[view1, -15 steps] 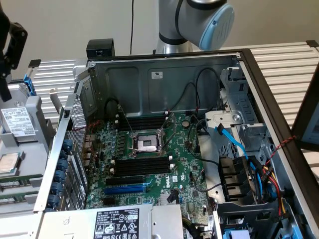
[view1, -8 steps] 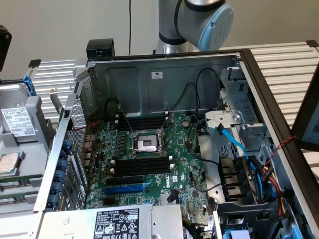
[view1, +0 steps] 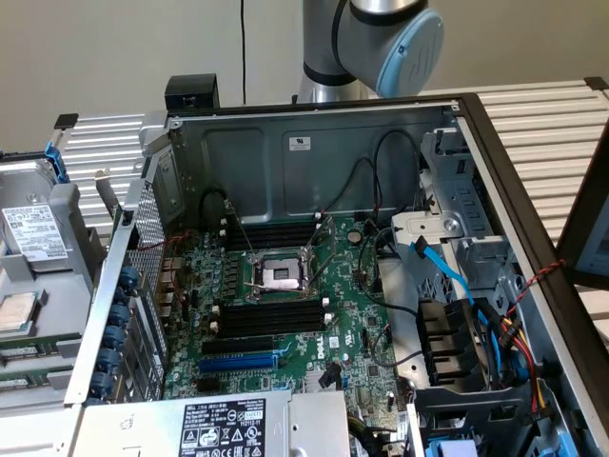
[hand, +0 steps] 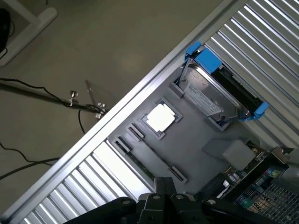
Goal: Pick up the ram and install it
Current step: 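Reach for the ram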
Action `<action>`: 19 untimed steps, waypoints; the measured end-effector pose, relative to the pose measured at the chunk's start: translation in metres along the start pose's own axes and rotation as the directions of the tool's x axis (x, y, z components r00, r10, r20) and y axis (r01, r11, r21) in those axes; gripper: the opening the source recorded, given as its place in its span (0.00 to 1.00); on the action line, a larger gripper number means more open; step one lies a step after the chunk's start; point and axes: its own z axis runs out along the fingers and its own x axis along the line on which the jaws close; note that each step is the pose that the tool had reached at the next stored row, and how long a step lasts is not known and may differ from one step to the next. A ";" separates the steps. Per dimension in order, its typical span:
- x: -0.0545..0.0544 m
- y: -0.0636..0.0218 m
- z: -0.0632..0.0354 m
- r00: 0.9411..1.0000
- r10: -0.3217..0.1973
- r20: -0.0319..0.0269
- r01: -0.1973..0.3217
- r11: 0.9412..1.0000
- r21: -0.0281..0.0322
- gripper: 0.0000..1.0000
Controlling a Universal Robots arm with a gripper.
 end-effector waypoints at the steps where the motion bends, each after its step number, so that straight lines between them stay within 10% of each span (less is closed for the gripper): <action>1: 0.000 0.0000 0.0000 1.000 -0.018 -0.002 0.018 1.000 0.001 0.11; 10: 0.000 0.0000 0.0010 0.984 -0.179 -0.019 0.179 0.984 0.006 0.11; 19: 0.000 -0.0001 0.0019 0.941 -0.336 -0.037 0.337 0.942 0.008 0.11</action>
